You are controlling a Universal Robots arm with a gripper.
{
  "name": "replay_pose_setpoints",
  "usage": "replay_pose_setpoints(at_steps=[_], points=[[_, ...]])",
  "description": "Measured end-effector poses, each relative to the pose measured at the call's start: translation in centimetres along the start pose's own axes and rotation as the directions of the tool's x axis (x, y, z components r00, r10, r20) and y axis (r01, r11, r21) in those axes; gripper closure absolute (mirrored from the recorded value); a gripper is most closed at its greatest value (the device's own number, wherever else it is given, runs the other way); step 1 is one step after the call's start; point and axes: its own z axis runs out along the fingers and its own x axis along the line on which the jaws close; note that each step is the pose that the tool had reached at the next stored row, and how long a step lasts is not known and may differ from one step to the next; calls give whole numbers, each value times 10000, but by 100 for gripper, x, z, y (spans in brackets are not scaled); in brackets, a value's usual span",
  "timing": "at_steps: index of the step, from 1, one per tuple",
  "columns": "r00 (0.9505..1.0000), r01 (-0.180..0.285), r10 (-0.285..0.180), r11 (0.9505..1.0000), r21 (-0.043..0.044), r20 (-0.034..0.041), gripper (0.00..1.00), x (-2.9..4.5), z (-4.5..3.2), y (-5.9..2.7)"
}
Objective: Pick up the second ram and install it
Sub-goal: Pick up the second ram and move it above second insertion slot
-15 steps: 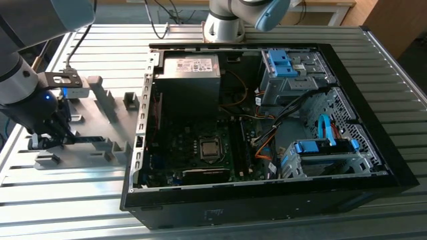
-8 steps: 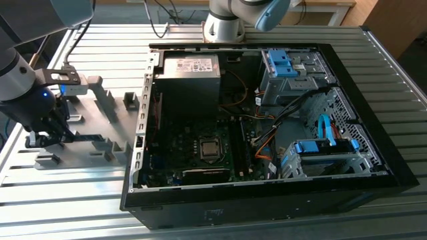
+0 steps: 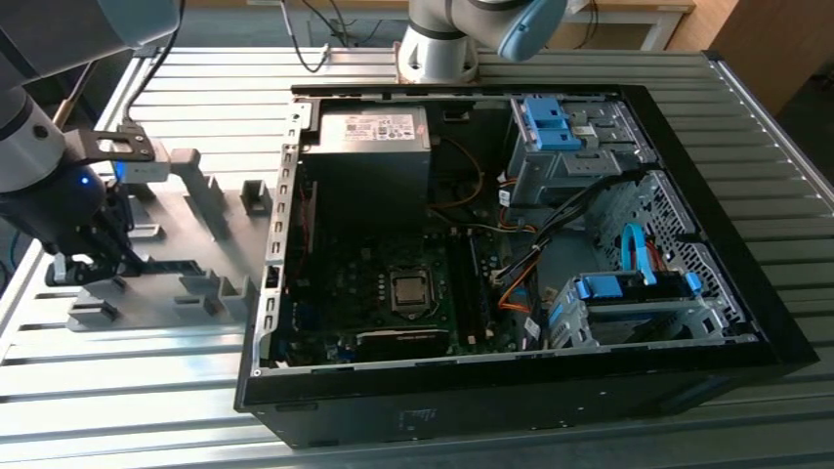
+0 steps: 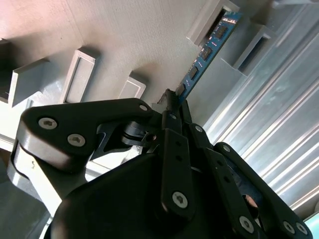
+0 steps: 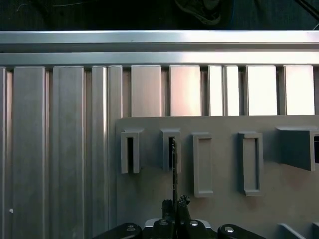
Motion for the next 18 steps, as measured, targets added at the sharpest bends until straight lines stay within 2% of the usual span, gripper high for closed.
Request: replay_pose_setpoints(at_steps=[18], points=[[10000,0,0,10000,0,0,86,-5,-141,-1]])
